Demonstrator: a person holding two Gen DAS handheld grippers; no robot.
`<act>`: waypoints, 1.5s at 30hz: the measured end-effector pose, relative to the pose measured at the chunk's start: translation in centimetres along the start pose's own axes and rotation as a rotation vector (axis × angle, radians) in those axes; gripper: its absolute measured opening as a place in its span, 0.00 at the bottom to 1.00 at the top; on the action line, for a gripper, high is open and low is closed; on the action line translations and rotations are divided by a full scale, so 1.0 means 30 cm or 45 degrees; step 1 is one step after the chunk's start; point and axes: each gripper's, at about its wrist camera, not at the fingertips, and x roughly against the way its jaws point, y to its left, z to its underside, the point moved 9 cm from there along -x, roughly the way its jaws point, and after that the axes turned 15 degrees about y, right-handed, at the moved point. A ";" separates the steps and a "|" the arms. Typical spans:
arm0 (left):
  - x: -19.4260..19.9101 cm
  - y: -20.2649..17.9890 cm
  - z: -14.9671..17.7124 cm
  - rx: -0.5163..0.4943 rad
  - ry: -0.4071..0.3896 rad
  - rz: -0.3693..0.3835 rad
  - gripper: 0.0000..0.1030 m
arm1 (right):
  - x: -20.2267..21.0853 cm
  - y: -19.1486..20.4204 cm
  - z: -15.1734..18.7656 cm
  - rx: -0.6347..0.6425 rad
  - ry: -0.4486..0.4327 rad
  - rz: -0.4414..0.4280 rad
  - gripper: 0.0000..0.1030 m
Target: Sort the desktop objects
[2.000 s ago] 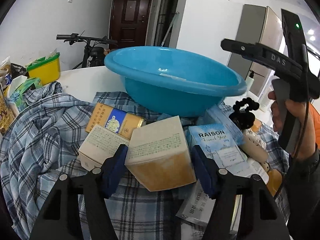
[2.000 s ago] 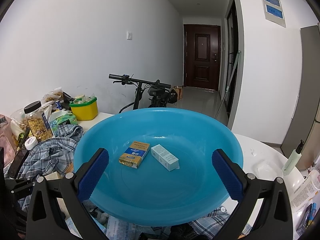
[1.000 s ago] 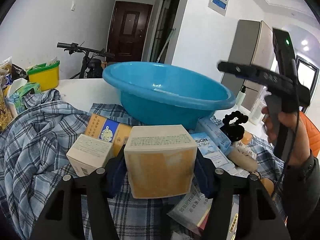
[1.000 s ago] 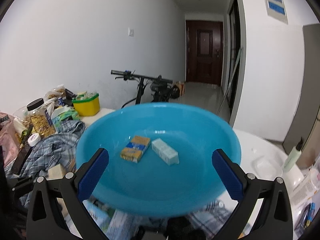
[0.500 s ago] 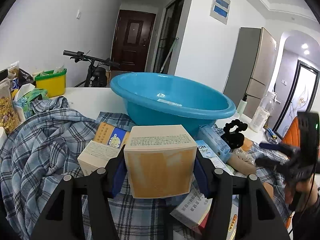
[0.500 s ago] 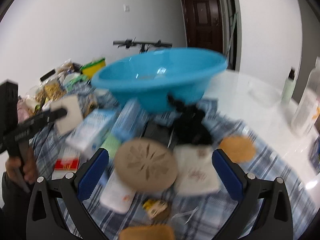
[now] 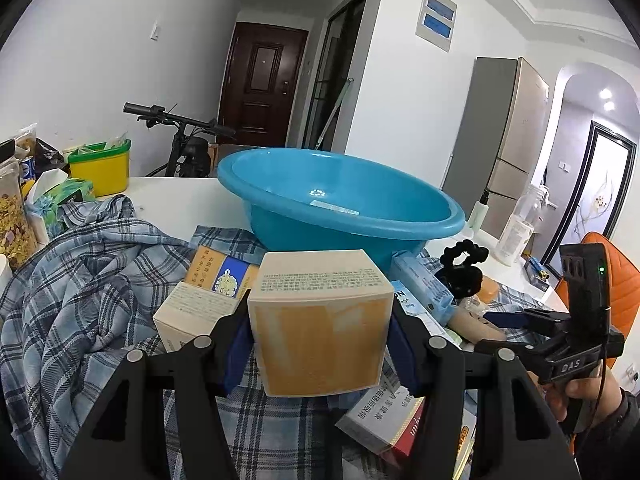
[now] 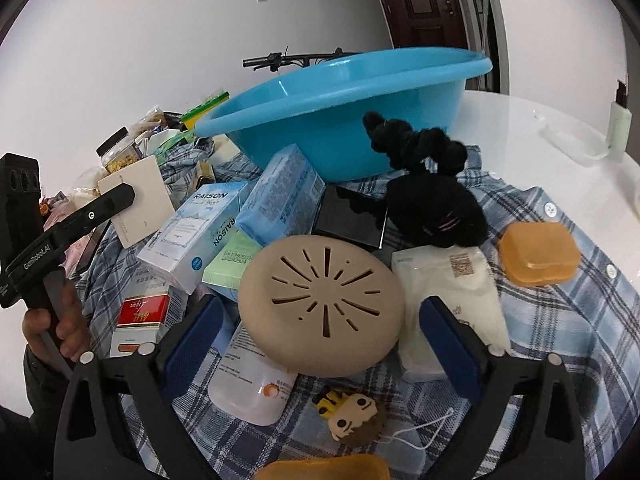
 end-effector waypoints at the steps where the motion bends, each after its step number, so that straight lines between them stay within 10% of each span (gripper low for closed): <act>1: -0.001 0.000 0.000 0.000 0.001 -0.001 0.60 | 0.000 0.005 -0.001 0.008 0.001 -0.020 0.87; 29: -0.001 -0.004 0.005 0.000 -0.002 0.001 0.60 | 0.188 0.024 -0.043 0.051 -0.186 -0.069 0.74; 45: 0.012 0.002 0.000 0.008 -0.013 -0.005 0.60 | 0.278 0.093 -0.383 0.193 -0.371 0.147 0.74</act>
